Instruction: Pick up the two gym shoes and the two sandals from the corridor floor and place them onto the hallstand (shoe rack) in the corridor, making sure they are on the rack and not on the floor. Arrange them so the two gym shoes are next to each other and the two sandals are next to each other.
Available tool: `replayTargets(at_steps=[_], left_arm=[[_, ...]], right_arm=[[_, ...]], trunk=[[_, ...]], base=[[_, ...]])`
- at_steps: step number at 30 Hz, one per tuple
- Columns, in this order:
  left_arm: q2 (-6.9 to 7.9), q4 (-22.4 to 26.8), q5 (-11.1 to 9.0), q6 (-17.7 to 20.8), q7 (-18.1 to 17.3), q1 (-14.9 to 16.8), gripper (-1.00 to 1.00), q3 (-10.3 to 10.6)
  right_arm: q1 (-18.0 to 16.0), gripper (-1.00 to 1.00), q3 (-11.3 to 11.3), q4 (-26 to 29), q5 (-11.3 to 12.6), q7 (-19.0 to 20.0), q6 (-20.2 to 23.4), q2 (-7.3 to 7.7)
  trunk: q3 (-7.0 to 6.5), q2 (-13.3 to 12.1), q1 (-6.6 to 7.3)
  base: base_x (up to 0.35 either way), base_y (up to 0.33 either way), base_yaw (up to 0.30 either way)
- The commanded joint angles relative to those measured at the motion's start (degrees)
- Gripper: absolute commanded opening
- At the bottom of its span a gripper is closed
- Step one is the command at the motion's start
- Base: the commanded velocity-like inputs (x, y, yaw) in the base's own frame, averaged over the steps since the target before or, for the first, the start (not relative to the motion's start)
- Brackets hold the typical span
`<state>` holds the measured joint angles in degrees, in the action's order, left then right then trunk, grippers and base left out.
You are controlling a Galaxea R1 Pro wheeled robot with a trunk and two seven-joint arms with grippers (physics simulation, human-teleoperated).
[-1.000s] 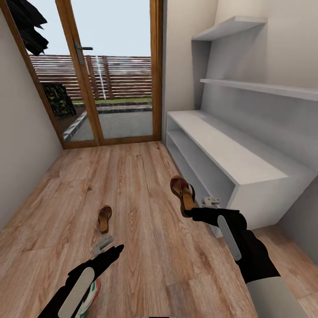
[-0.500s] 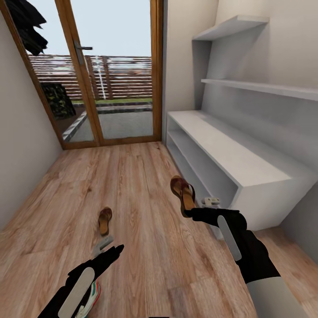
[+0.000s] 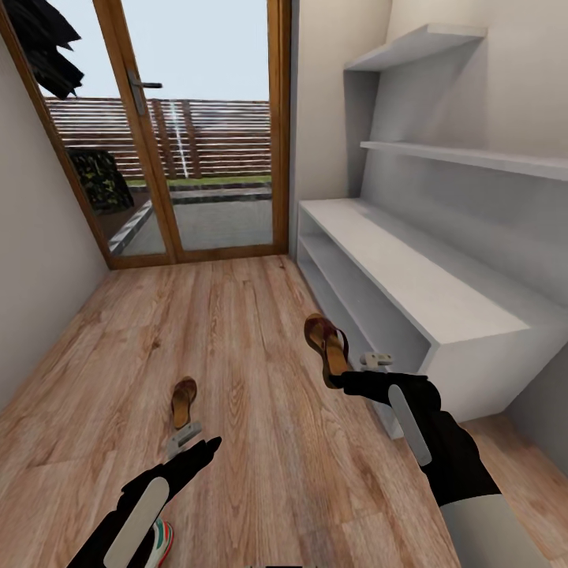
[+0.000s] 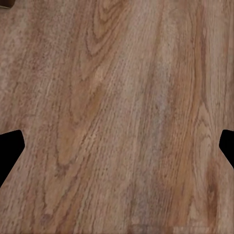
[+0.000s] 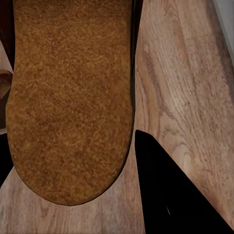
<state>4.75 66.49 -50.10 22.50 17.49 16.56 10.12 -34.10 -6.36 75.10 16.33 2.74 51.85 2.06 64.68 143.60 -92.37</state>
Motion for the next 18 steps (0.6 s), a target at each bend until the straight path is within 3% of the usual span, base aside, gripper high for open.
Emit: replayTargets(at_steps=[1, 18], left_arm=[[0.0, 0.0, 0.0, 0.0, 0.0, 0.0, 1.0, 0.0], [0.0, 0.0, 0.0, 0.0, 0.0, -0.1, 1.0, 0.0]], right_arm=[[0.0, -1.0, 0.0, 0.0, 0.2, -0.2, 0.0, -0.01], [0.1, -1.0, -0.3, 0.1, 0.0, -0.1, -0.5, 0.03]], trunk=[[0.0, 0.0, 0.0], [0.0, 0.0, 0.0]], base=[[0.011, -0.002, 0.0], [0.001, 0.0, -0.028]])
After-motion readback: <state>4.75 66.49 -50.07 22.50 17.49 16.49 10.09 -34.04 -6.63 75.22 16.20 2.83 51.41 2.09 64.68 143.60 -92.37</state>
